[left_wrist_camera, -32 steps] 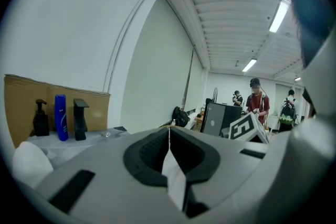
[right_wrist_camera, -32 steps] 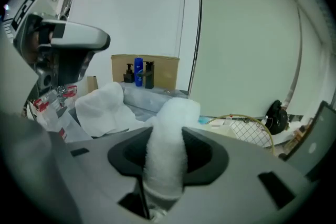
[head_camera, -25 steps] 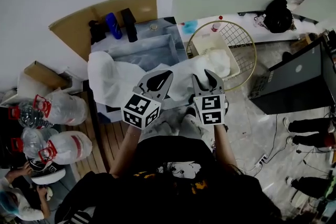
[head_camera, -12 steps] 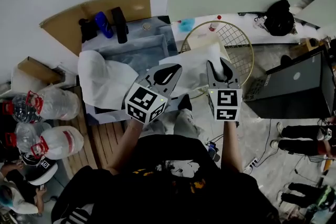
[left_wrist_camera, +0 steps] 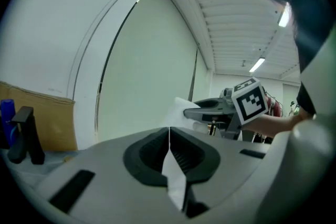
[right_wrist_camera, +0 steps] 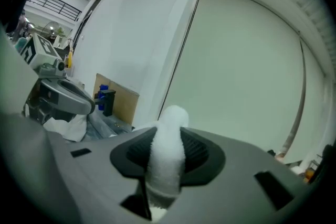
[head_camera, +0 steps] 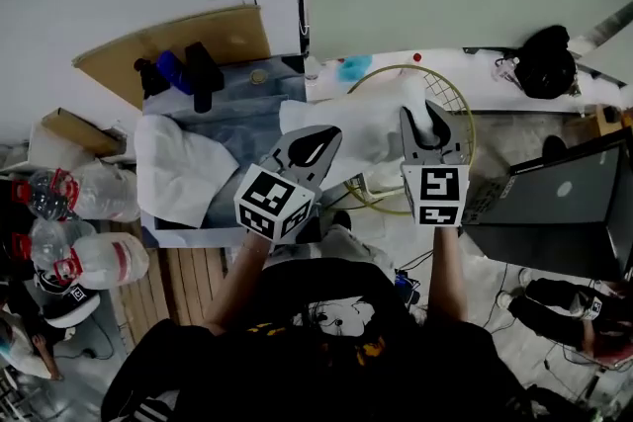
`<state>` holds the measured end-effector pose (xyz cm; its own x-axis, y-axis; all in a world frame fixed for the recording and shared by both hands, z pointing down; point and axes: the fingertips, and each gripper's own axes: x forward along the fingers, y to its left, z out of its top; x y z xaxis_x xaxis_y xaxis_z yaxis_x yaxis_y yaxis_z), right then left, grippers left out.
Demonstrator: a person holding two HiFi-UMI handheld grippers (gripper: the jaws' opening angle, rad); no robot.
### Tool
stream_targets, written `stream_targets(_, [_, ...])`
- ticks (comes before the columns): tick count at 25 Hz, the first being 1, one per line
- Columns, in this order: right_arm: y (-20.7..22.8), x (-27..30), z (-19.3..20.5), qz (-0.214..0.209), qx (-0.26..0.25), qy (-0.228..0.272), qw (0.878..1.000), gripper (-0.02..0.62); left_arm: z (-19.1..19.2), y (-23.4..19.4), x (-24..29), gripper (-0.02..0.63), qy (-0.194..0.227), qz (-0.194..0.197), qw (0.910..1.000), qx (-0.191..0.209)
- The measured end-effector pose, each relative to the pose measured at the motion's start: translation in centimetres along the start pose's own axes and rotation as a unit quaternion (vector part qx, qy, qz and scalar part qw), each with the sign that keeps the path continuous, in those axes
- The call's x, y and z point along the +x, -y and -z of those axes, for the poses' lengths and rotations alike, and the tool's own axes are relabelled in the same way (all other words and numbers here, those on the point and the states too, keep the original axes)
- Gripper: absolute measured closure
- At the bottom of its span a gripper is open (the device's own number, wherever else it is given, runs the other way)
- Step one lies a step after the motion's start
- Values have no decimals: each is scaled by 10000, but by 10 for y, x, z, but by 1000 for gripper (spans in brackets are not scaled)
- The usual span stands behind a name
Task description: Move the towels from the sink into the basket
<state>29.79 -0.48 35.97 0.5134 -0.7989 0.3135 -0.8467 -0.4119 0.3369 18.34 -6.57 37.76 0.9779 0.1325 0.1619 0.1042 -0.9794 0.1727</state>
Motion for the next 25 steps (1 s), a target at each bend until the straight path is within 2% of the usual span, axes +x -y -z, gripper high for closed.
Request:
stream_targets(5, [48, 28, 6, -107, -277, 96, 9995, 477, -6, 6, 39, 597, -62, -262, 9996, 25])
stream_targets(8, [65, 48, 24, -279, -332, -3, 9991, 477, -5, 8, 56, 597, -118, -414, 9991, 4])
stream_targets(13, [79, 90, 90, -514, -394, -555, 9964, 477, -3, 11, 85, 597, -240, -474, 9986, 33])
stream_targets(19, [98, 138, 166, -668, 119, -1125, 9913, 478, 1, 11, 115, 597, -418, -477, 9980, 73])
stream_targets(21, [93, 152, 185, -870, 222, -1224, 9884, 477, 2, 10, 123, 595, -432, -477, 9979, 39])
stream_targets(25, [63, 186, 228, -1397, 5, -1586, 9774, 472, 5, 4, 133, 595, -535, -526, 9972, 2])
